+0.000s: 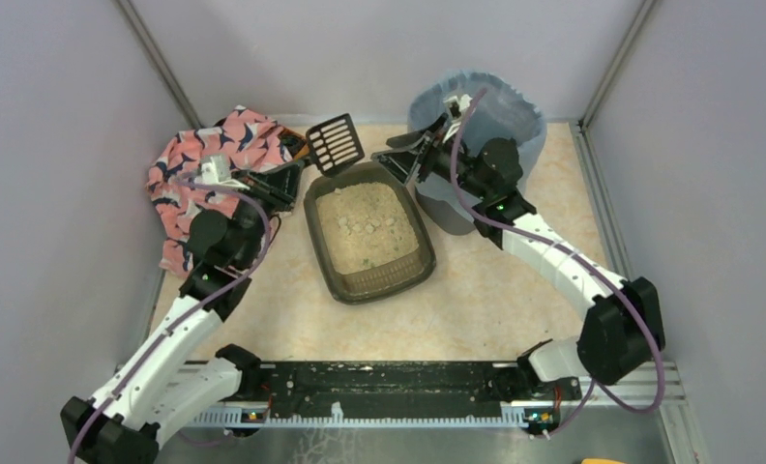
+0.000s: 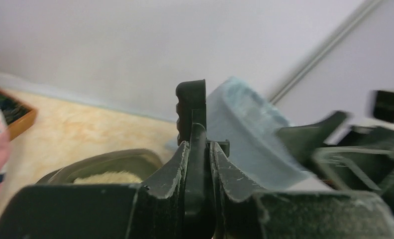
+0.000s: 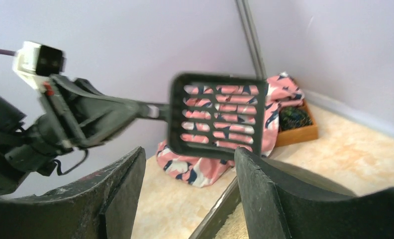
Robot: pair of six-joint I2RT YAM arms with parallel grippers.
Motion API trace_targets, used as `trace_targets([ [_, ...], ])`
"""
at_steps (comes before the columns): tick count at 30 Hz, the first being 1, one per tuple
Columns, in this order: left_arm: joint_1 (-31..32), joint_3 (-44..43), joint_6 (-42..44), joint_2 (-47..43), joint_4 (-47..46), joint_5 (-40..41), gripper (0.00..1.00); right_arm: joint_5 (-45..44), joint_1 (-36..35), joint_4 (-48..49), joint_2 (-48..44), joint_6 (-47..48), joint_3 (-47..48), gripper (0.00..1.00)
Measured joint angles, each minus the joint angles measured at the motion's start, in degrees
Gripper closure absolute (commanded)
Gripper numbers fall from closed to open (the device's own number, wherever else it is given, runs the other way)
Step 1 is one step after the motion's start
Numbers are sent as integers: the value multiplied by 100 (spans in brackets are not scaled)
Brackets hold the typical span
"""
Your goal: Clean the litter box
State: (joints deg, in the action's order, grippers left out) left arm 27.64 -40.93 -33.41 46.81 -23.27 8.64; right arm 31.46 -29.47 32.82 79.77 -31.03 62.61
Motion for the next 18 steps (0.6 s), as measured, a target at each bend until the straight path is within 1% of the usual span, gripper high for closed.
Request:
trace_targets([
  [4,-46,-201,177,487,678,256,100,-214,-4,-164,-402,332,7,35],
  [8,-46,-197,269,1049,1272,264,100,-295,-4,-260,-531,522,7,35],
  [13,-46,-389,417,1797,1779,-111,100,-319,-4,-516,-529,664,7,35],
  [18,-46,-754,420,2396,2055,-599,100,-319,-4,-612,-527,708,4,35],
])
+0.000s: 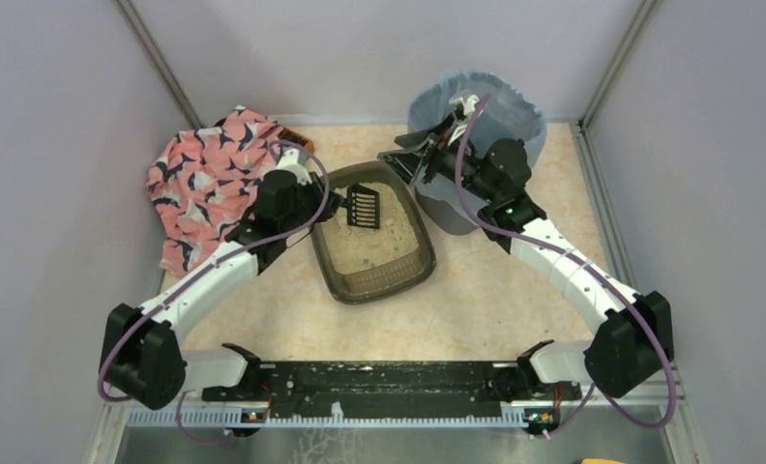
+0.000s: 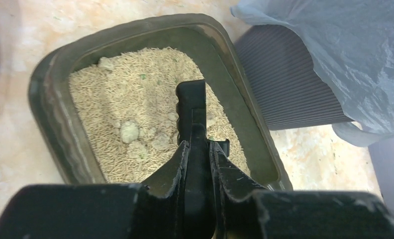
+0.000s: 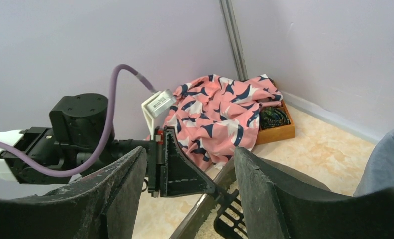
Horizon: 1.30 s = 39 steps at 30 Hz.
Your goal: Clean the litter box
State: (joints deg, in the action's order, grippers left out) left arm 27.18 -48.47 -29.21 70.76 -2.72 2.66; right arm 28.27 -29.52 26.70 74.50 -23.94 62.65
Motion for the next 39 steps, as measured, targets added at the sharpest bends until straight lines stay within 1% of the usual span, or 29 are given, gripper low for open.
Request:
trace_targets([
  [6,-33,-498,-118,553,280,-531,100,-2,0,-66,0,24,-4,35],
  [10,-33,-608,-186,901,341,-691,100,2,0,-70,0,35,-9,35],
  [14,-35,-680,-229,1143,527,-638,100,0,0,-138,0,68,-37,35],
  [22,-72,-1056,-111,1163,957,-271,100,-2,0,-234,0,144,-42,35],
  [32,-98,-1119,-57,1211,1086,-199,100,2,0,-240,0,144,-162,35],
  [39,-114,-1663,-39,1895,1196,-317,100,-2,0,-229,-26,146,-249,35],
])
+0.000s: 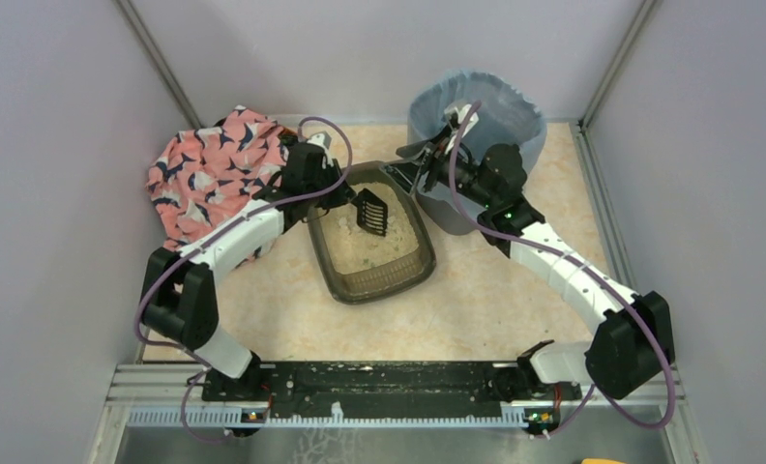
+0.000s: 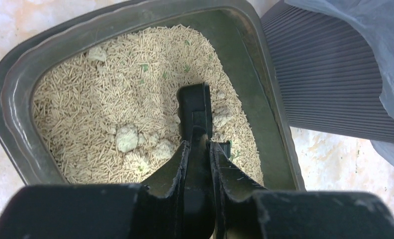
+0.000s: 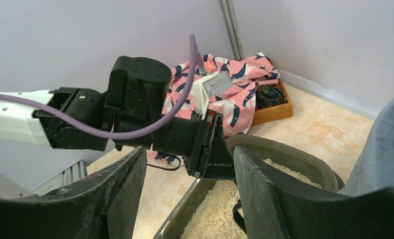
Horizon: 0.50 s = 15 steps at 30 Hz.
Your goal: Clean the litter box
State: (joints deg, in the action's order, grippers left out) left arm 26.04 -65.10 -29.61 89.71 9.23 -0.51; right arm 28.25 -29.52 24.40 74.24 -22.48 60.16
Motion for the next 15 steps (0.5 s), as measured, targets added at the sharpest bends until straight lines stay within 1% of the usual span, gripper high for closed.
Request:
trace_targets([
  [9,81,-686,149,369,645,155,100,-22,0,4,-146,46,-155,35],
  [15,168,-837,319,289,1043,505,100,-42,2,52,-199,48,-275,35],
])
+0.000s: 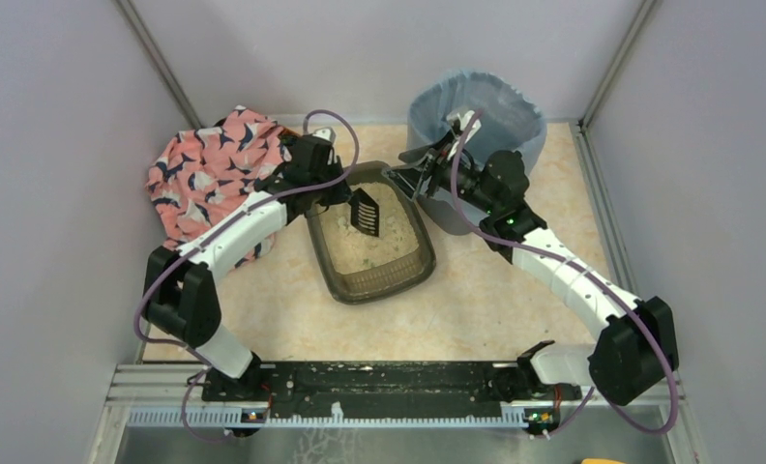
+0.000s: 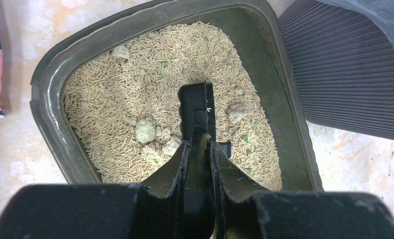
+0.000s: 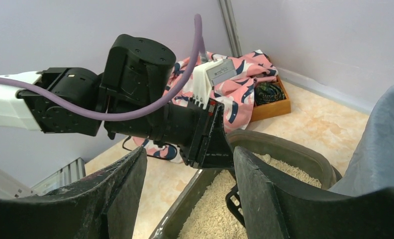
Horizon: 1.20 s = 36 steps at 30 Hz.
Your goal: Clean the litter box
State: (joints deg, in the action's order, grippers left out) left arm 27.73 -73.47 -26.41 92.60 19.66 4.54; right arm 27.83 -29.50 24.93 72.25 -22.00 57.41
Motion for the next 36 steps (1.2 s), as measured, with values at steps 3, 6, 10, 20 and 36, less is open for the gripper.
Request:
trace_targets([
  [3,0,2,90,-70,90,94,100,11,0,44,0,-9,-52,35],
  [6,-2,2,107,-72,94,70,100,37,0,111,0,-15,-76,35],
  [10,-2,2,98,-17,20,-74,100,48,0,153,0,-15,-79,35],
  [20,-37,122,-201,461,-807,-994,100,46,0,116,-20,-7,-96,35],
  [36,-671,1956,-1139,-72,-2481,-2306,100,133,0,125,-28,-57,-166,35],
])
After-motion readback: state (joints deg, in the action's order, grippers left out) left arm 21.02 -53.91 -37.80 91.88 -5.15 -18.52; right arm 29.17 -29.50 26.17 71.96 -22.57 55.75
